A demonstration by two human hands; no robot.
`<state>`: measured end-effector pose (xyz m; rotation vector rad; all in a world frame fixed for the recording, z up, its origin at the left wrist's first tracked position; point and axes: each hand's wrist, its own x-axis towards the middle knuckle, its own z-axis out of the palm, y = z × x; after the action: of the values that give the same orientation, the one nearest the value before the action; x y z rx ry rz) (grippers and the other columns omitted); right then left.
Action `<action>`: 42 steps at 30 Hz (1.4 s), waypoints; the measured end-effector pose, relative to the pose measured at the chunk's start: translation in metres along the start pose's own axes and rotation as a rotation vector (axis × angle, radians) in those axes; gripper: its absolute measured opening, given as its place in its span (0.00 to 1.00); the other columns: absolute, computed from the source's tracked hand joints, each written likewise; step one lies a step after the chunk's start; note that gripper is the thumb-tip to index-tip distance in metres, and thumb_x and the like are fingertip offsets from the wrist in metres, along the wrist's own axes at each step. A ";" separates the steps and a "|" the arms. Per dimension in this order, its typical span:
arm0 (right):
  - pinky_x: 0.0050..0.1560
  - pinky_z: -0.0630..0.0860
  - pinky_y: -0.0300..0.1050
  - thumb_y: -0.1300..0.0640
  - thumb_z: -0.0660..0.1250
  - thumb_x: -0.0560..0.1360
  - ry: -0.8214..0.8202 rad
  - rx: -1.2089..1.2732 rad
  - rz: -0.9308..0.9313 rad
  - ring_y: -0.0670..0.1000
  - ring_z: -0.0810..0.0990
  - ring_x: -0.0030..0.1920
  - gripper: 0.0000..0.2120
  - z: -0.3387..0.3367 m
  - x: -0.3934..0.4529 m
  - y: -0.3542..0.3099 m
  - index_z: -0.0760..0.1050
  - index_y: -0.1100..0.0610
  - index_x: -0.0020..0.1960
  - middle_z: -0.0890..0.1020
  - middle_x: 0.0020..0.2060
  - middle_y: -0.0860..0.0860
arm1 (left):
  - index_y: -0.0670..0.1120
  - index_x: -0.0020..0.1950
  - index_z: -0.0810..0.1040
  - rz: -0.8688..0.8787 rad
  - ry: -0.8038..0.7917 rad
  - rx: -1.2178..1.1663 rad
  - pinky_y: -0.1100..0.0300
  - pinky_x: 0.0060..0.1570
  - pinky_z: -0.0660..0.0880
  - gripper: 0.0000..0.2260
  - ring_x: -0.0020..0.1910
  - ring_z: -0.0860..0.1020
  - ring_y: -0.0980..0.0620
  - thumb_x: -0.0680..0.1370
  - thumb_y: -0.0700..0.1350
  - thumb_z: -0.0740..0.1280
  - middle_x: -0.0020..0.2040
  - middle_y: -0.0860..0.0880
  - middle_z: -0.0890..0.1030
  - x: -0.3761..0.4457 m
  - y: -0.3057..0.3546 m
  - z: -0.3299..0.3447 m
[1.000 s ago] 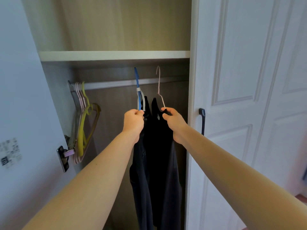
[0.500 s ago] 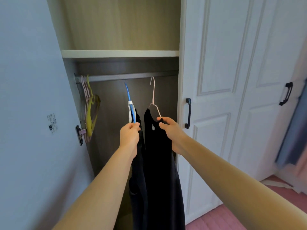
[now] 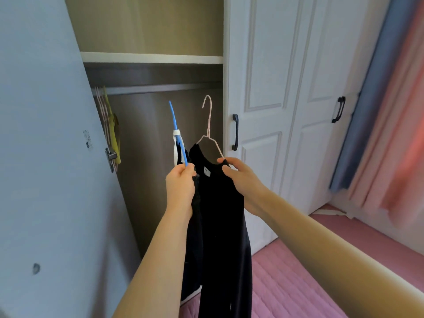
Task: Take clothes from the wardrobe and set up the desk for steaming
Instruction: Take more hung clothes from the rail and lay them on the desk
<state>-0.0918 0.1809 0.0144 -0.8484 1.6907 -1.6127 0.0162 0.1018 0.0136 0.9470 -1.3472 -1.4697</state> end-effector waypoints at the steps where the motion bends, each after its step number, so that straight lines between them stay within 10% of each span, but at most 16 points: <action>1: 0.42 0.72 0.41 0.56 0.56 0.82 0.006 0.001 0.000 0.54 0.76 0.50 0.11 -0.002 -0.007 -0.001 0.75 0.47 0.57 0.78 0.54 0.54 | 0.46 0.53 0.78 -0.004 -0.007 -0.007 0.65 0.38 0.70 0.07 0.40 0.74 0.54 0.81 0.46 0.62 0.42 0.49 0.76 -0.006 0.001 -0.001; 12: 0.50 0.79 0.54 0.49 0.58 0.81 0.073 -0.040 -0.104 0.63 0.80 0.49 0.09 -0.009 -0.069 -0.002 0.74 0.43 0.57 0.81 0.50 0.58 | 0.43 0.48 0.78 0.061 -0.175 -0.111 0.63 0.45 0.73 0.06 0.40 0.74 0.55 0.80 0.44 0.63 0.38 0.49 0.75 -0.062 0.007 -0.002; 20: 0.44 0.75 0.50 0.47 0.60 0.80 0.055 0.000 -0.123 0.58 0.79 0.44 0.08 -0.029 -0.133 -0.017 0.73 0.46 0.57 0.81 0.48 0.59 | 0.52 0.63 0.74 0.069 -0.277 -0.225 0.63 0.41 0.74 0.16 0.34 0.72 0.55 0.79 0.36 0.61 0.38 0.47 0.72 -0.123 0.035 -0.008; 34: 0.30 0.68 0.42 0.48 0.59 0.80 -0.063 -0.070 -0.168 0.57 0.72 0.37 0.09 -0.081 -0.307 -0.016 0.73 0.49 0.56 0.78 0.47 0.64 | 0.45 0.49 0.71 -0.078 -0.247 -0.532 0.59 0.40 0.72 0.10 0.31 0.69 0.52 0.83 0.49 0.56 0.27 0.49 0.67 -0.309 0.045 -0.022; 42: 0.41 0.71 0.49 0.50 0.59 0.80 -0.110 -0.075 -0.157 0.57 0.74 0.41 0.08 -0.095 -0.394 -0.016 0.74 0.50 0.54 0.80 0.46 0.61 | 0.44 0.46 0.73 -0.054 -0.231 -0.448 0.56 0.42 0.73 0.07 0.31 0.72 0.52 0.81 0.43 0.58 0.29 0.48 0.72 -0.389 0.050 -0.029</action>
<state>0.0610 0.5556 0.0414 -1.1111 1.6503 -1.5813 0.1665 0.4641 0.0464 0.5396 -1.0837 -1.8661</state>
